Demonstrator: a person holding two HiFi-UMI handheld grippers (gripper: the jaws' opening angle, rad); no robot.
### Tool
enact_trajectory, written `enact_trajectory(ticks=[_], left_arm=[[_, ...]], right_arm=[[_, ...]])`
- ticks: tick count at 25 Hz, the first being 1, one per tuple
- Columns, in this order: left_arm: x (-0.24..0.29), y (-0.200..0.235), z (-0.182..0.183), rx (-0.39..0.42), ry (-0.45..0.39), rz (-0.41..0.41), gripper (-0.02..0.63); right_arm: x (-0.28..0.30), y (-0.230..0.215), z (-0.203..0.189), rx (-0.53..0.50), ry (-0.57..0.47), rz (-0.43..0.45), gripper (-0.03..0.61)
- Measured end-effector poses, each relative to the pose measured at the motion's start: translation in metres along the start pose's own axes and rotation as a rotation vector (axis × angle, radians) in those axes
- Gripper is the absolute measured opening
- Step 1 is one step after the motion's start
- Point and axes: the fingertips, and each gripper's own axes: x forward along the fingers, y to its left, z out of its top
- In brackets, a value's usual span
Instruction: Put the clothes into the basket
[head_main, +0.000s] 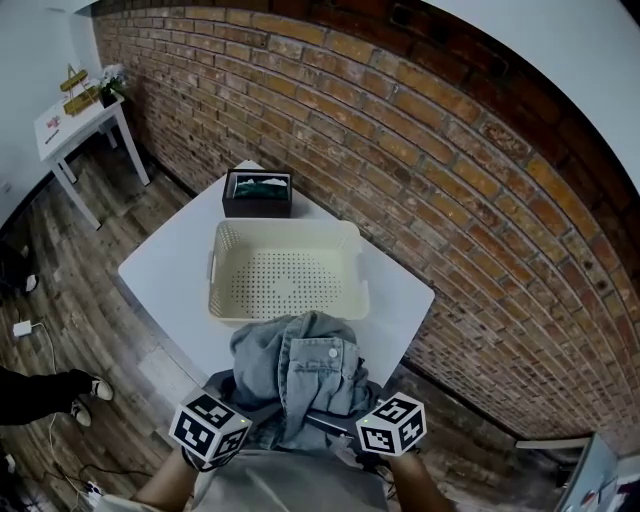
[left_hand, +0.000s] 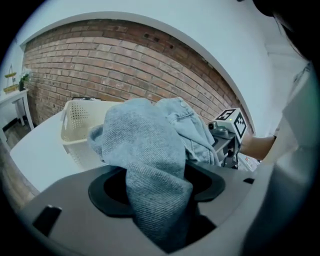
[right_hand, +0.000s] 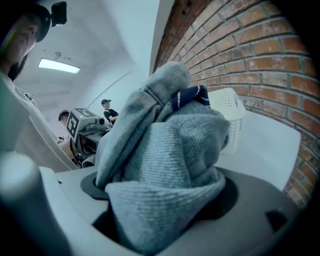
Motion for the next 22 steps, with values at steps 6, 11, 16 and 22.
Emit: enact_trajectory(ticks=[6,11,16,22], left_arm=[[-0.022,-0.001,0.036,0.069,-0.087,0.046,0.31],[-0.031,0.008,0.071,0.129,-0.148,0.078,0.31],[-0.035,0.023,0.105,0.172,-0.205,0.111,0.31],[-0.037,0.049,0.15,0.213,-0.249,0.158,0.31]], right_arm=[[-0.011,0.01,0.04,-0.094,-0.058,-0.017,0.448],[-0.014,0.007,0.077,-0.164,-0.109,-0.035,0.448],[-0.012,0.0,0.116,-0.237,-0.144,-0.057,0.448],[-0.004,-0.015,0.167,-0.301,-0.173,-0.074,0.448]])
